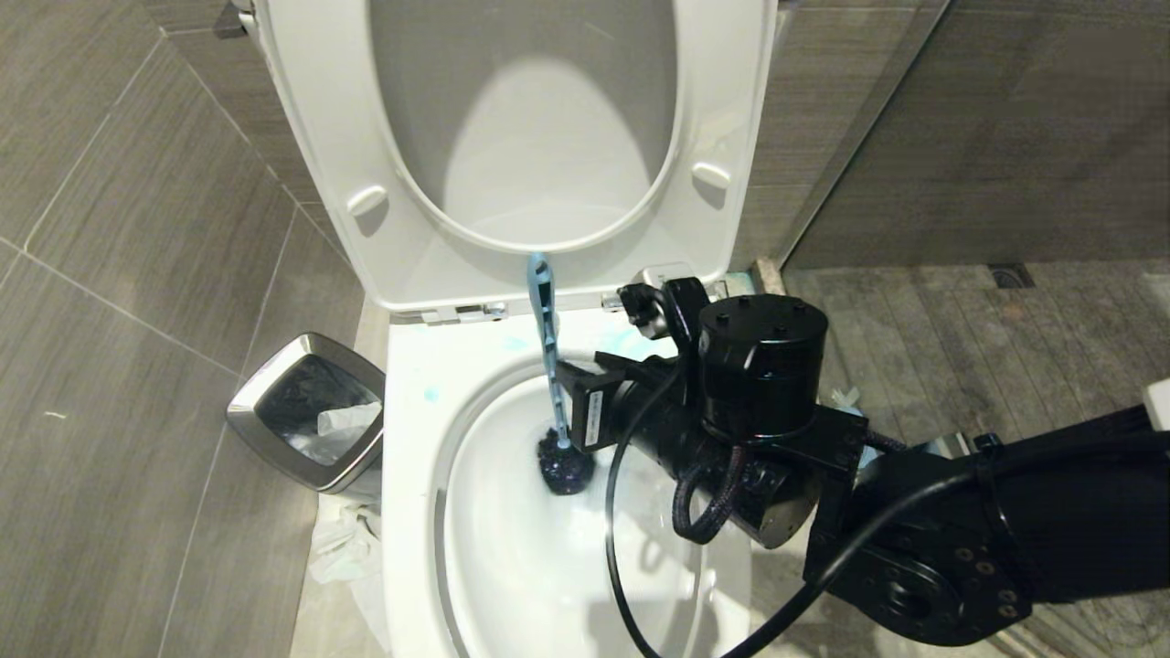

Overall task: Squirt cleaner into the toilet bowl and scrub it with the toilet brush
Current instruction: Scrub the toilet bowl

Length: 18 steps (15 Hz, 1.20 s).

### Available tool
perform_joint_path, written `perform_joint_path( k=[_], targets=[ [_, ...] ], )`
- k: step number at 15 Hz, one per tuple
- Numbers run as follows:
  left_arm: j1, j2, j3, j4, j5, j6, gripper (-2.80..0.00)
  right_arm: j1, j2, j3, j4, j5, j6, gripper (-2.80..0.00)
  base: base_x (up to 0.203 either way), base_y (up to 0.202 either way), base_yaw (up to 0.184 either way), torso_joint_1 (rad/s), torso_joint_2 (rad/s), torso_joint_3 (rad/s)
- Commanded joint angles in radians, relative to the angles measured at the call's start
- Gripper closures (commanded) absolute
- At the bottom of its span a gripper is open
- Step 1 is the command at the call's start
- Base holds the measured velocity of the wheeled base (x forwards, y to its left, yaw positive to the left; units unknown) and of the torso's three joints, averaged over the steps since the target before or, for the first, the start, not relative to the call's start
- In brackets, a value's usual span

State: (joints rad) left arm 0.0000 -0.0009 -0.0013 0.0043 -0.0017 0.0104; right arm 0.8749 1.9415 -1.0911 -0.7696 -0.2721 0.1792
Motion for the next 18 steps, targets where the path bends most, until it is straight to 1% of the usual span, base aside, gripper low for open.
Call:
perform_joint_path(
  k=[1,4,9,12,15,16,18],
  targets=[
    [0.000,0.001,0.000,0.000,0.000,0.002,0.00,0.001,-0.001,0.000,-0.005,-0.015,-0.009,-2.80,0.000,0.000,0.000,0.000,0.00,0.000],
    [0.000,0.001,0.000,0.000,0.000,0.003,0.00,-0.011,0.017,-0.009,-0.004,-0.015,-0.019,-2.80,0.000,0.000,0.000,0.000,0.00,0.000],
    [-0.001,0.001,0.000,0.000,0.000,0.003,0.00,-0.016,0.067,-0.062,0.001,-0.012,-0.037,-2.80,0.000,0.000,0.000,0.000,0.00,0.000],
    [-0.001,0.001,0.000,0.000,0.000,0.002,0.00,-0.033,0.067,-0.081,0.055,-0.005,-0.036,-2.80,0.000,0.000,0.000,0.000,0.00,0.000],
    [0.000,0.001,0.000,0.000,0.001,-0.004,0.00,-0.052,0.089,-0.108,0.062,-0.007,-0.038,-2.80,0.000,0.000,0.000,0.000,0.00,0.000],
    [0.000,0.001,0.001,0.000,0.002,-0.004,0.00,-0.063,0.106,-0.126,0.061,-0.011,-0.044,-2.80,0.000,0.000,0.000,0.000,0.00,0.000],
    [0.000,0.001,0.001,0.000,0.002,-0.004,0.00,-0.085,0.147,-0.169,0.058,-0.015,-0.097,-2.80,0.000,0.000,0.000,0.000,0.00,0.000]
  ],
)
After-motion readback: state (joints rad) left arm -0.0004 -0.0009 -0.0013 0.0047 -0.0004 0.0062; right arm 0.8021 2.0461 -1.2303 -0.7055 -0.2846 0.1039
